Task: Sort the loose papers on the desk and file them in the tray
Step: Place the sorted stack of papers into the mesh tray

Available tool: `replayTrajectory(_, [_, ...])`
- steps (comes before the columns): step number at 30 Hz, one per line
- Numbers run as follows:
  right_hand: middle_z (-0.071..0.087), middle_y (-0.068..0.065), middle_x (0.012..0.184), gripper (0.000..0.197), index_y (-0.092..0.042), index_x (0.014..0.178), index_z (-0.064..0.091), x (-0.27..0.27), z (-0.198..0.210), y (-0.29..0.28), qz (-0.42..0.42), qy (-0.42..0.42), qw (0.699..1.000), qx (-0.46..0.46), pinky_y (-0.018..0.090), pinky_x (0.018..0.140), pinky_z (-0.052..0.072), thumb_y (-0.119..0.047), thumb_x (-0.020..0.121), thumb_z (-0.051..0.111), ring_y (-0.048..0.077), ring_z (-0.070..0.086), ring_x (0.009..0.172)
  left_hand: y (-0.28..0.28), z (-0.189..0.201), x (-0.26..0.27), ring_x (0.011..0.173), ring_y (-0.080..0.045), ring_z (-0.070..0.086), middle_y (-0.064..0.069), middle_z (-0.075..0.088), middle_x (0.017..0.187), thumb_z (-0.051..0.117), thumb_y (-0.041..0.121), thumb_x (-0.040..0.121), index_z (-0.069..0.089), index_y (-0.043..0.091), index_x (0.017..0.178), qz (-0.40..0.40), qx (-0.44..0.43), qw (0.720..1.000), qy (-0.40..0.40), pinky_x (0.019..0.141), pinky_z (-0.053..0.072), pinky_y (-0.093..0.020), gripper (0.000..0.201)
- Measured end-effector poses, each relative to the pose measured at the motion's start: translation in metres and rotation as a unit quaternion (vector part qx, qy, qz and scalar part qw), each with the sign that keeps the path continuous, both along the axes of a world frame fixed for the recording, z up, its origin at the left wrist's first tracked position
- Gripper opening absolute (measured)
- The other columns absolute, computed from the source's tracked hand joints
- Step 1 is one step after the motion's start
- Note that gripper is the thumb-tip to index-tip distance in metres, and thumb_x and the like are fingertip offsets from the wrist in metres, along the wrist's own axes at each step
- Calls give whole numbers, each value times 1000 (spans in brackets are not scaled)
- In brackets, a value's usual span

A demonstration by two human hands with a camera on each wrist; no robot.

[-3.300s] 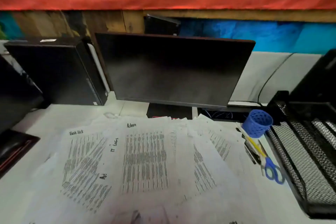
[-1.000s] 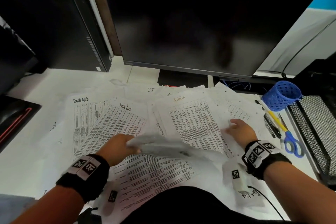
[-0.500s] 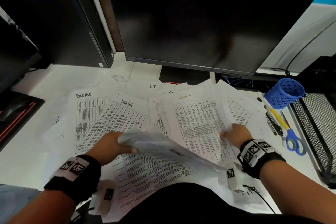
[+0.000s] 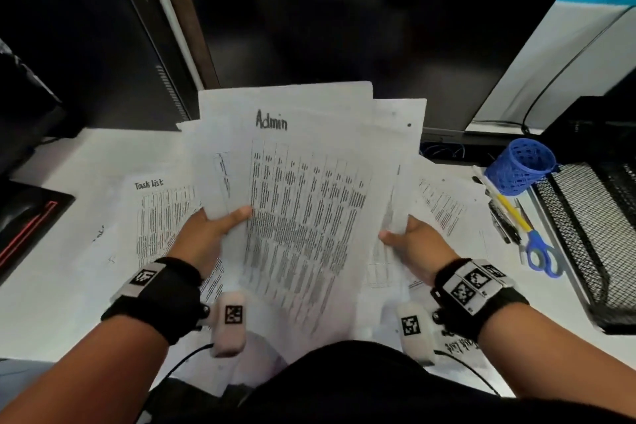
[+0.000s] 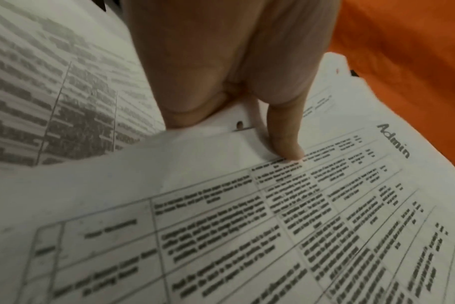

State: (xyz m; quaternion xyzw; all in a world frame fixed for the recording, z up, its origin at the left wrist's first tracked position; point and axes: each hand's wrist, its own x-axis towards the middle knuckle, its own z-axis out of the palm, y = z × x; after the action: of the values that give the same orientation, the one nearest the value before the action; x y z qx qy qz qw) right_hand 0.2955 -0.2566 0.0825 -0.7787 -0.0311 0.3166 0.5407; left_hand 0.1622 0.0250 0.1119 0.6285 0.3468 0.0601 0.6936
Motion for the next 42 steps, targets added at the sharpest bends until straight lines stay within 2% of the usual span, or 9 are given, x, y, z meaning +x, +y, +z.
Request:
replayTrajectory(4, [68,23,99,28,1,99,66,-15,-10,19,46,7,999,26,55,83,54,-21,82,60,32,65,88,-20,-6,-2,104,-12,63,1,66,116,70,17,80,50,18,129,-74,2,997,-5,82,52,-25,54])
replayTrajectory(10, [66,10,104,39,-14,114,59,15,-18,-17,45,2,995,-85,27,73,48,8,82,56,21,61,89,-9,-17,-29,98,-24,69,-6,73,104,91,43,38,67,13,110,-62,-8,998,23,96,47,-49,81])
replayTrajectory(19, [55,14,124,77,-18,131,45,43,-51,-67,-27,-90,908,-409,43,93,48,-40,67,81,33,55,112,6,-8,-60,89,-7,70,5,75,97,91,42,39,68,17,106,-143,25,989,30,80,49,-26,75])
replayTrajectory(22, [57,12,123,66,-18,126,49,40,-56,-64,-50,-106,915,-387,46,95,46,-30,70,81,33,56,111,-9,1,-58,82,8,66,21,72,90,79,15,71,61,26,108,-187,24,981,47,71,45,-15,42])
replayTrajectory(25, [63,7,114,34,-23,107,58,40,-53,-65,-68,-144,909,-385,44,97,41,-24,77,74,31,58,106,-11,2,-56,99,-1,66,14,71,108,84,28,57,60,26,117,-229,26,972,47,84,50,-21,65])
replayTrajectory(29, [69,7,97,9,-21,88,65,42,-47,-69,-70,-177,905,-381,39,90,46,-17,80,67,30,60,94,-12,3,-52,92,3,66,17,72,99,85,20,57,64,26,111,-249,53,965,69,73,49,-10,58])
replayTrajectory(34, [66,12,94,5,-12,89,61,45,-40,-73,-92,-163,946,-263,28,79,41,-10,86,64,29,59,92,-17,3,-50,75,13,64,25,71,80,71,4,75,65,25,99,-254,70,961,86,71,43,-9,32])
replayTrajectory(37, [58,3,83,23,-13,106,64,48,-31,-75,-92,-169,962,-195,23,70,39,-4,85,64,22,54,82,-16,4,-47,92,3,67,15,73,97,84,17,64,66,22,110,-263,58,960,76,94,48,-28,50])
replayTrajectory(42, [65,2,101,32,-26,106,67,55,2,-77,-99,-167,977,-89,18,75,50,-3,85,65,15,59,81,-17,17,-34,76,7,68,19,73,82,78,20,66,66,23,102,-169,84,981,40,82,47,-20,38])
